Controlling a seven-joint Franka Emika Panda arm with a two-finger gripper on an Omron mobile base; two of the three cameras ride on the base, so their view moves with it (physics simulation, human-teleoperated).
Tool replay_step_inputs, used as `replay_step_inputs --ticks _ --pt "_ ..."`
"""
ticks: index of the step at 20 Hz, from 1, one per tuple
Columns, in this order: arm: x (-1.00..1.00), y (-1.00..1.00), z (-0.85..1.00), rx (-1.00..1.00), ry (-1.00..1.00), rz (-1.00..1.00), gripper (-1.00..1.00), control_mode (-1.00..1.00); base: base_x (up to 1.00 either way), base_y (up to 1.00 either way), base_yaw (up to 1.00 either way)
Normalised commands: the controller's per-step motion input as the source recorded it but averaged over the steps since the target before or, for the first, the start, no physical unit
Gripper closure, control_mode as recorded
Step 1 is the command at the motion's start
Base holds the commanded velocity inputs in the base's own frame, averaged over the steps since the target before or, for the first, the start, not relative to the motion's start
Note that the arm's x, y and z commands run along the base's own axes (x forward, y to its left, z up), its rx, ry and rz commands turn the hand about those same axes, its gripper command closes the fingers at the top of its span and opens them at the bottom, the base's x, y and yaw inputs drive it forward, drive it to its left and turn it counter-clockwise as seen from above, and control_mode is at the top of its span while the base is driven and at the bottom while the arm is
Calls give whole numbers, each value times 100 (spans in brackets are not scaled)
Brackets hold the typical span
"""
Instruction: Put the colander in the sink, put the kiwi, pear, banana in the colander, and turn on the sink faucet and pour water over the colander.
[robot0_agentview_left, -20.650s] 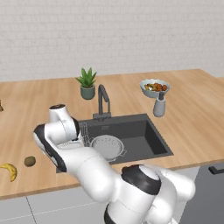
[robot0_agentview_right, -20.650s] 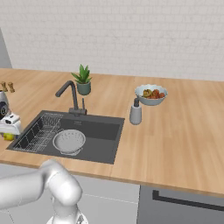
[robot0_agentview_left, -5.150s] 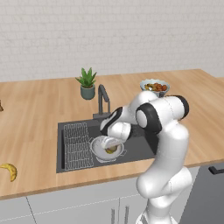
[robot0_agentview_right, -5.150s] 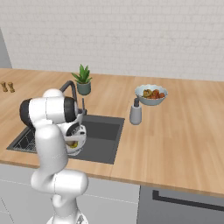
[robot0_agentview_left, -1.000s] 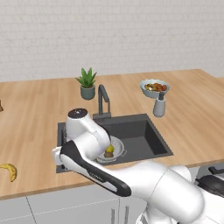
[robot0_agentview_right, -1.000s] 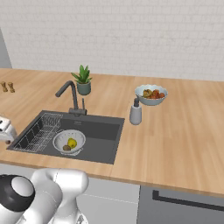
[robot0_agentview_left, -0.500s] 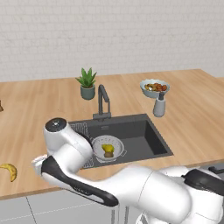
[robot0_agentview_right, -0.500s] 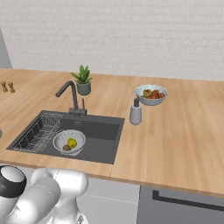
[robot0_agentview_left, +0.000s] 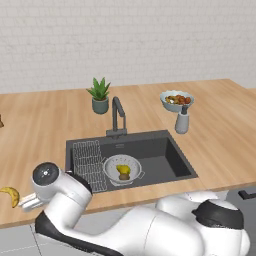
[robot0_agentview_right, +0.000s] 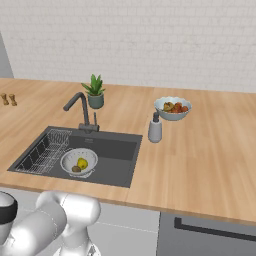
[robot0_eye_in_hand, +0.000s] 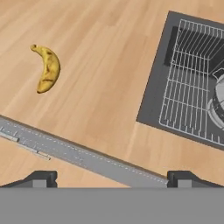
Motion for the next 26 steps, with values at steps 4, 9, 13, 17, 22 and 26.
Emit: replay_step_inputs --ticks 4,9,13,17,22,26 --pt "18 61 -1 14 4 0 -100 -100 0 0 0" --pt "18 55 -14 10 5 0 -100 -100 0 0 0" --pt "10 42 -48 0 0 0 -100 -100 0 0 0" --pt "14 29 -34 0 0 0 -100 -100 0 0 0" --pt "20 22 0 8 13 0 -100 -100 0 0 0" --pt "25 28 -6 0 9 0 -100 -100 0 0 0"
